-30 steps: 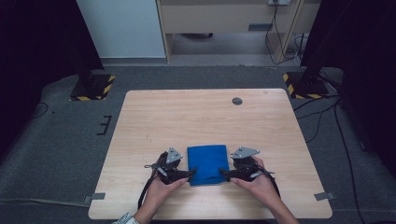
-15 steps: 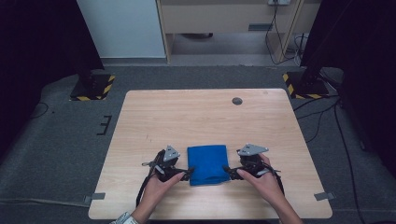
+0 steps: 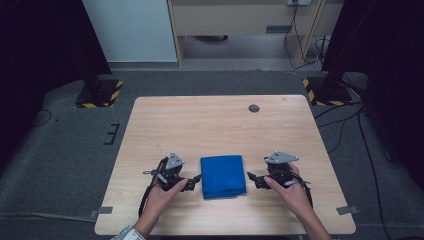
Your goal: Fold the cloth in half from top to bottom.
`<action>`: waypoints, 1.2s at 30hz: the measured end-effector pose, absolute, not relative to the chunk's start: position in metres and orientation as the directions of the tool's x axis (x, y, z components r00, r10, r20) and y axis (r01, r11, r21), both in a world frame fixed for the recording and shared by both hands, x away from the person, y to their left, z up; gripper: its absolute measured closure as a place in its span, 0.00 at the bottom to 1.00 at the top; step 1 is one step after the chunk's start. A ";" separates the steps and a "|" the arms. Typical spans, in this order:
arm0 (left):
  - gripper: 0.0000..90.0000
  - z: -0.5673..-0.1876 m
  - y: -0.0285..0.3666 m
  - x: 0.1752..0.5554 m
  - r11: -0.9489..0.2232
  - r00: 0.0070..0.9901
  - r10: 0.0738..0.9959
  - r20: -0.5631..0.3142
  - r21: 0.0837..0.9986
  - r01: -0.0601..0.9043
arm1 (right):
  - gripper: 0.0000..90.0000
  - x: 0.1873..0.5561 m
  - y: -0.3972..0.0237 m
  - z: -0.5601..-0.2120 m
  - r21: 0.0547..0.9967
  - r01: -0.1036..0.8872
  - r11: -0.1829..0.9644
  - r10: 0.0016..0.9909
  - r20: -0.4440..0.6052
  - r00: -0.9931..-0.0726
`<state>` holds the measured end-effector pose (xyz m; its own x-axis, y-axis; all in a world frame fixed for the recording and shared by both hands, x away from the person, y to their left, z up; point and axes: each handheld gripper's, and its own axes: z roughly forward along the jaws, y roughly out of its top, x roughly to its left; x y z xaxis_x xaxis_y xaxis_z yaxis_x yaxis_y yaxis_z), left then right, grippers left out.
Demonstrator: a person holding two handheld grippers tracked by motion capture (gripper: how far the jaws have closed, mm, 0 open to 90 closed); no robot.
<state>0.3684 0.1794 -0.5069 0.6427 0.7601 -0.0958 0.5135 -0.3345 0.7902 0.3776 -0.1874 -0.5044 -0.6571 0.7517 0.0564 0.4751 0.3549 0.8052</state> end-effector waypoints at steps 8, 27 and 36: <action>0.07 -0.505 0.196 0.371 -0.319 0.623 0.776 -0.099 0.791 0.523 | 0.11 0.381 -0.201 -0.505 0.804 0.489 0.338 0.774 0.058 -0.631; 0.07 -0.511 0.233 0.386 -0.363 0.585 0.809 -0.055 0.736 0.571 | 0.14 0.397 -0.251 -0.511 0.791 0.553 0.261 0.853 0.080 -0.516; 0.07 -0.513 0.237 0.407 -0.397 0.585 0.810 -0.040 0.697 0.597 | 0.15 0.424 -0.260 -0.519 0.758 0.601 0.252 0.874 0.088 -0.477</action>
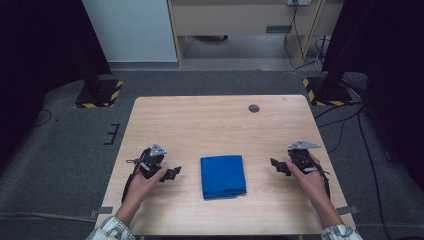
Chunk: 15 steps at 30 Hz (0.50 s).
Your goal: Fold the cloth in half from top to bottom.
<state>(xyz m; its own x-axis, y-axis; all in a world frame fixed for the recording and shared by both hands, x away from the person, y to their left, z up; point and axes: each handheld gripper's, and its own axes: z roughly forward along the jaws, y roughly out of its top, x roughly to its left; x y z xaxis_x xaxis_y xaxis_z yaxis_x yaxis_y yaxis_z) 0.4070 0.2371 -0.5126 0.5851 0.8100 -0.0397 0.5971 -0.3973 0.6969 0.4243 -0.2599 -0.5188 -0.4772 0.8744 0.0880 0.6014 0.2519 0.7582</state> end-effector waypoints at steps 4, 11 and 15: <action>0.07 -0.516 0.234 0.417 -0.411 0.584 0.811 -0.034 0.677 0.610 | 0.15 0.436 -0.258 -0.520 0.755 0.612 0.235 0.880 0.101 -0.463; 0.07 -0.517 0.229 0.440 -0.417 0.567 0.824 -0.014 0.662 0.622 | 0.18 0.461 -0.250 -0.519 0.748 0.611 0.260 0.877 0.082 -0.473; 0.07 -0.518 0.230 0.454 -0.369 0.536 0.843 -0.050 0.673 0.641 | 0.17 0.475 -0.249 -0.518 0.741 0.635 0.220 0.886 0.121 -0.447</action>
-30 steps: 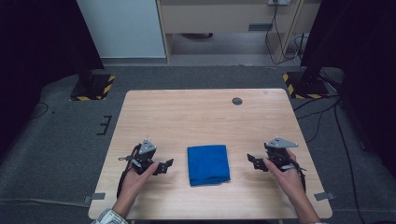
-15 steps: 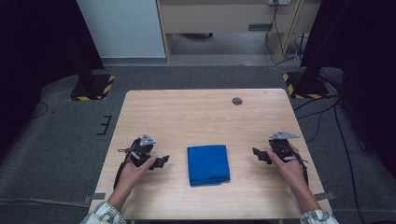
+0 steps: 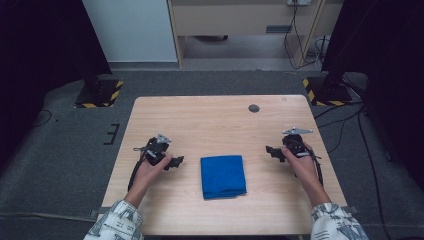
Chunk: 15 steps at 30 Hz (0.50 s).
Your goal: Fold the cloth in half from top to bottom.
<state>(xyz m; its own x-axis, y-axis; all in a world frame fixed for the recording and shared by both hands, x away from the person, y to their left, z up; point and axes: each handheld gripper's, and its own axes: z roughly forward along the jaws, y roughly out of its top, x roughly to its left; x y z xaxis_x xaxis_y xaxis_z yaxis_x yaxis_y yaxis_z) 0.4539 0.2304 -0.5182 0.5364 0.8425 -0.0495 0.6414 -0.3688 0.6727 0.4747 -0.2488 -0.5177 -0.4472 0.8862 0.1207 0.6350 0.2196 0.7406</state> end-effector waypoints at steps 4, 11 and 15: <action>0.07 -0.523 0.231 0.461 -0.354 0.517 0.855 -0.046 0.678 0.644 | 0.16 0.481 -0.250 -0.522 0.730 0.655 0.194 0.896 0.139 -0.421; 0.07 -0.531 0.231 0.465 -0.359 0.507 0.862 -0.027 0.673 0.646 | 0.13 0.486 -0.253 -0.532 0.709 0.680 0.188 0.916 0.122 -0.381; 0.06 -0.534 0.232 0.465 -0.350 0.499 0.866 -0.022 0.687 0.637 | 0.13 0.488 -0.253 -0.533 0.716 0.676 0.173 0.926 0.116 -0.360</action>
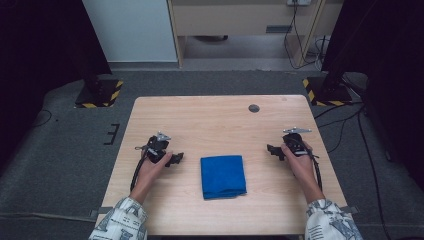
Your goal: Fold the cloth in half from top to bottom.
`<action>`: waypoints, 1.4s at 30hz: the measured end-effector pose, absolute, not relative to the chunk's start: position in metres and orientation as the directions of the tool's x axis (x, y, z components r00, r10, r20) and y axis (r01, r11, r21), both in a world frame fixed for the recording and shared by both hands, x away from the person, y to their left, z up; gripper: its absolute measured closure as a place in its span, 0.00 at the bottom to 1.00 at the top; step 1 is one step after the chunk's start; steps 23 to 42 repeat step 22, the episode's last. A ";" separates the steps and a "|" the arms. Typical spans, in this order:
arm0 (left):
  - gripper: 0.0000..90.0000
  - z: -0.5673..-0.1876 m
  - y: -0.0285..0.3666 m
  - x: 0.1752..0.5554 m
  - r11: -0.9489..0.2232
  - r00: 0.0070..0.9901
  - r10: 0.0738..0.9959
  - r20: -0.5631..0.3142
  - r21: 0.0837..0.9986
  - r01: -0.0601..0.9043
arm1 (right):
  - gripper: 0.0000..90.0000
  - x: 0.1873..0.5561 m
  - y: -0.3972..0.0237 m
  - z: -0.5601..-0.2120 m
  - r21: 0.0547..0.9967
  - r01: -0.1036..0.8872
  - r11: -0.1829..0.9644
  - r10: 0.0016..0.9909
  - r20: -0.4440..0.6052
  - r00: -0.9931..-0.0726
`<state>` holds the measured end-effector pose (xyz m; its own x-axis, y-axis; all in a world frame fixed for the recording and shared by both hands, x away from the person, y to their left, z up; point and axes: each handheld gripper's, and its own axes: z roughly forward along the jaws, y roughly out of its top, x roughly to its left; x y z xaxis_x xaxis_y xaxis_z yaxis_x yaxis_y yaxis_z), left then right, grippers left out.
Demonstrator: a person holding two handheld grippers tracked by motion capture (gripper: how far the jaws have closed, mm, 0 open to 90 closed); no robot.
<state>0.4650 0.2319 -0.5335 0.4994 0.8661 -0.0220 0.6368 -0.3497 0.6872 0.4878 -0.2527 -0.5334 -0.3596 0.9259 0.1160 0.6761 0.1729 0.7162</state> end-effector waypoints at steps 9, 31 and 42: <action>0.03 -0.538 0.229 0.463 -0.361 0.506 0.863 0.003 0.704 0.612 | 0.09 0.488 -0.246 -0.539 0.727 0.655 0.206 0.936 0.049 -0.348; 0.02 -0.538 0.229 0.456 -0.363 0.508 0.862 0.005 0.704 0.610 | 0.07 0.465 -0.246 -0.540 0.717 0.649 0.255 0.931 0.000 -0.366; 0.02 -0.538 0.229 0.456 -0.363 0.508 0.862 0.005 0.704 0.610 | 0.07 0.465 -0.246 -0.540 0.717 0.649 0.255 0.931 0.000 -0.366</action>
